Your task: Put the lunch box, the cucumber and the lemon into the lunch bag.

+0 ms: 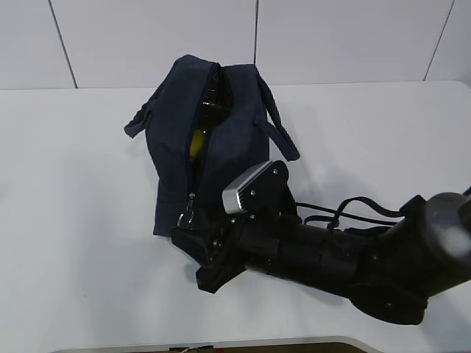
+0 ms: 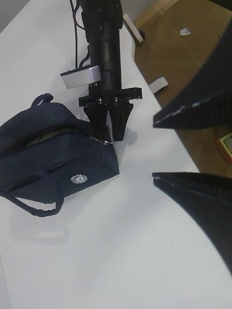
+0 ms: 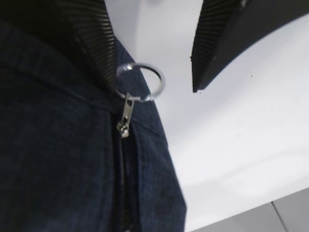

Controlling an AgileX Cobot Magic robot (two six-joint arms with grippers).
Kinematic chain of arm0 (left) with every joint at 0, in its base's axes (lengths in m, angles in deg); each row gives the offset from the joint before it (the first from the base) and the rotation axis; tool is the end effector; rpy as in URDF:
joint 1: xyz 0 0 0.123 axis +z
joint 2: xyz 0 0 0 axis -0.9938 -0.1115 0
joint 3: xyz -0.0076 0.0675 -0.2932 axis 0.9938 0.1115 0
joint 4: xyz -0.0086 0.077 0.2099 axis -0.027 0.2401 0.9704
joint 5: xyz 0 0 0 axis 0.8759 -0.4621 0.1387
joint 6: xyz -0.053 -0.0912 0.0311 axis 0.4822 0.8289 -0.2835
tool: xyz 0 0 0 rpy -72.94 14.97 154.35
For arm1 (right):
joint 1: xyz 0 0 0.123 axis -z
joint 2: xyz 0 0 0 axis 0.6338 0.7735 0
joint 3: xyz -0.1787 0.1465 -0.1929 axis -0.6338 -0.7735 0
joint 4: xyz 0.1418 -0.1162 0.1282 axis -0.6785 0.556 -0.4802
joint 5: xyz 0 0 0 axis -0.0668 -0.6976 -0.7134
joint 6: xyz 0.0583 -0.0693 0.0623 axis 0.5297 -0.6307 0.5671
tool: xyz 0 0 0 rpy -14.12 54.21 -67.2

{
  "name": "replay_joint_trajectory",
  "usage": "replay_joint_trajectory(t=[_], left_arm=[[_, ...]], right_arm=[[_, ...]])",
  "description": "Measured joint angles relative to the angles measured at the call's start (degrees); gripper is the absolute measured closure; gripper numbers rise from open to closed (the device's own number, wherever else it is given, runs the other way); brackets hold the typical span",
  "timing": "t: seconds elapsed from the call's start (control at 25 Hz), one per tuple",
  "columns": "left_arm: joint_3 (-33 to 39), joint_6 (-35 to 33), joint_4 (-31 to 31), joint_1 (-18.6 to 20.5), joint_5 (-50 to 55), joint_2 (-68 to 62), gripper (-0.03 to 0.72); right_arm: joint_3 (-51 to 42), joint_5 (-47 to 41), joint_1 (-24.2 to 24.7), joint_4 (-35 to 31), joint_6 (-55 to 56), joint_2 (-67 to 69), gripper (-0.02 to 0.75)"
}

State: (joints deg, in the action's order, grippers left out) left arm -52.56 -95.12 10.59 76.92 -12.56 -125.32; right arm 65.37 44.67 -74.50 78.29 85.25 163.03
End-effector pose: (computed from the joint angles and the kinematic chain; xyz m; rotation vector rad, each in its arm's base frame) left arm 0.0501 -0.0495 0.4198 0.4330 2.1943 -0.4762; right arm 0.2789 0.2413 0.1476 -0.7844 1.7313 0.7507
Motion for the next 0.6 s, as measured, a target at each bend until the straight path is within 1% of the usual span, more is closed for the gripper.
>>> replay_joint_trajectory(t=[0.24,0.6], left_arm=[[0.0,0.0,0.0,0.0,0.0,0.0,0.469],[0.0,0.0,0.0,0.0,0.0,0.0,0.470]], right_arm=[[0.3,-2.8,0.0,-0.8,0.1,0.0,0.332],[0.4,-2.7,0.0,-1.8,0.1,0.0,0.331]])
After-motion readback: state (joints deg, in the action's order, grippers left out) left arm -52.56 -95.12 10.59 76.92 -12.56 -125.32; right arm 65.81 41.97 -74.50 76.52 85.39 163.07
